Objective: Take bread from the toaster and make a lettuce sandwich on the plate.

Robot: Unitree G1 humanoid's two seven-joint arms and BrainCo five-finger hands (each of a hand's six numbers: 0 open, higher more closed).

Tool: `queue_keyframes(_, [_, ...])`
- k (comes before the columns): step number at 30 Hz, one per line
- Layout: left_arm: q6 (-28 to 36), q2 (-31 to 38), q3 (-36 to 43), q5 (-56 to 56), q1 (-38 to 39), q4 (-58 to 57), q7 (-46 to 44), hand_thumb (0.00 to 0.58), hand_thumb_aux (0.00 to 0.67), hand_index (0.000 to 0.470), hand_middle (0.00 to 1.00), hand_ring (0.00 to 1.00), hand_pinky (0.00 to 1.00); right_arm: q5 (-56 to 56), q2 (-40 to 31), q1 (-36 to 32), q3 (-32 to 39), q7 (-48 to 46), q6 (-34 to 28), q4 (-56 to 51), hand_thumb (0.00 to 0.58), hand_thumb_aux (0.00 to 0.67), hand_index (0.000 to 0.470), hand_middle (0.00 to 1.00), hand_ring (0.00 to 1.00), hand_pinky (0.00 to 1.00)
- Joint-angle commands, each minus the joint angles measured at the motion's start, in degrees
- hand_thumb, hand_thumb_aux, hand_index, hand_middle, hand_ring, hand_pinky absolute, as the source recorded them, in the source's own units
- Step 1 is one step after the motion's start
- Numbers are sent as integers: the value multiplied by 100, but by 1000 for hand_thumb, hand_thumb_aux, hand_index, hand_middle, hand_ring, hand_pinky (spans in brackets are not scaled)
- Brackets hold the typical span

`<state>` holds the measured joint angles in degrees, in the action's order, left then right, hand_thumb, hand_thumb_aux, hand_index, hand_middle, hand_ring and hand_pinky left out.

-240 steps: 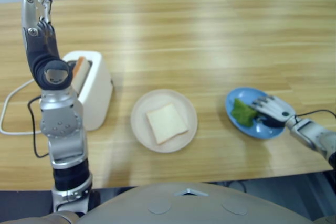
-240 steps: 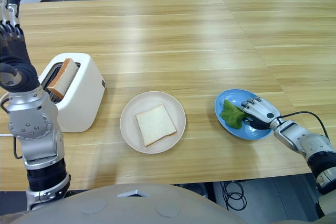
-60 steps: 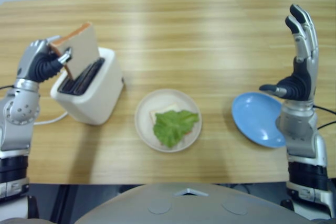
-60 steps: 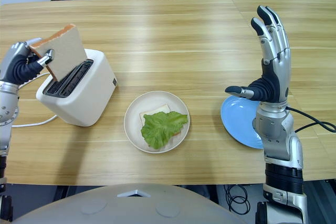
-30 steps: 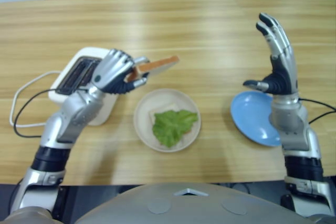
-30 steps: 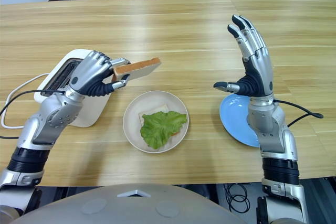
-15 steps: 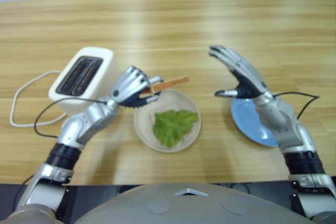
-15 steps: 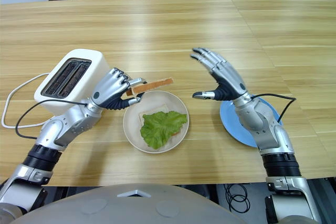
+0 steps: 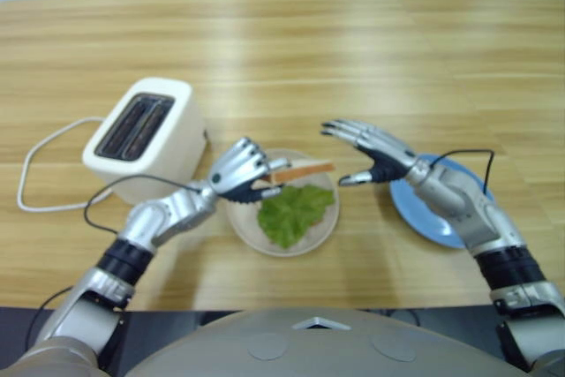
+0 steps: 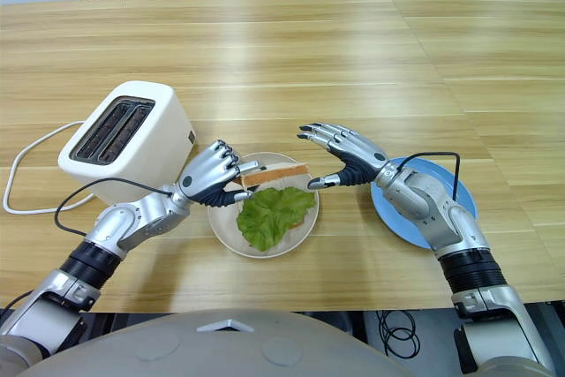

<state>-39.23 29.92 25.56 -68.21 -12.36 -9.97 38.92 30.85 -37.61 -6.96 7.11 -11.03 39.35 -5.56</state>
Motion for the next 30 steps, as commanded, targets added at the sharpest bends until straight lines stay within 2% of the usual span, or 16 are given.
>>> queue_keyframes(1, [221,101,240,-325,-99,-169,183,580,670,460,1000,1000,1000,-161,-16,140,106,-184,25,373,0,0,0,0,0,0])
queue_keyframes(17, [624,296,746,-586,-177,-312,417,580,670,460,1000,1000,1000,-536,-79,466,358,-760,56,791,0,0,0,0,0,0])
queue_keyframes(30, [905,297,1149,-760,-254,-534,488,580,670,460,1000,1000,1000,-607,-309,923,849,-1710,-363,467,0,0,0,0,0,0])
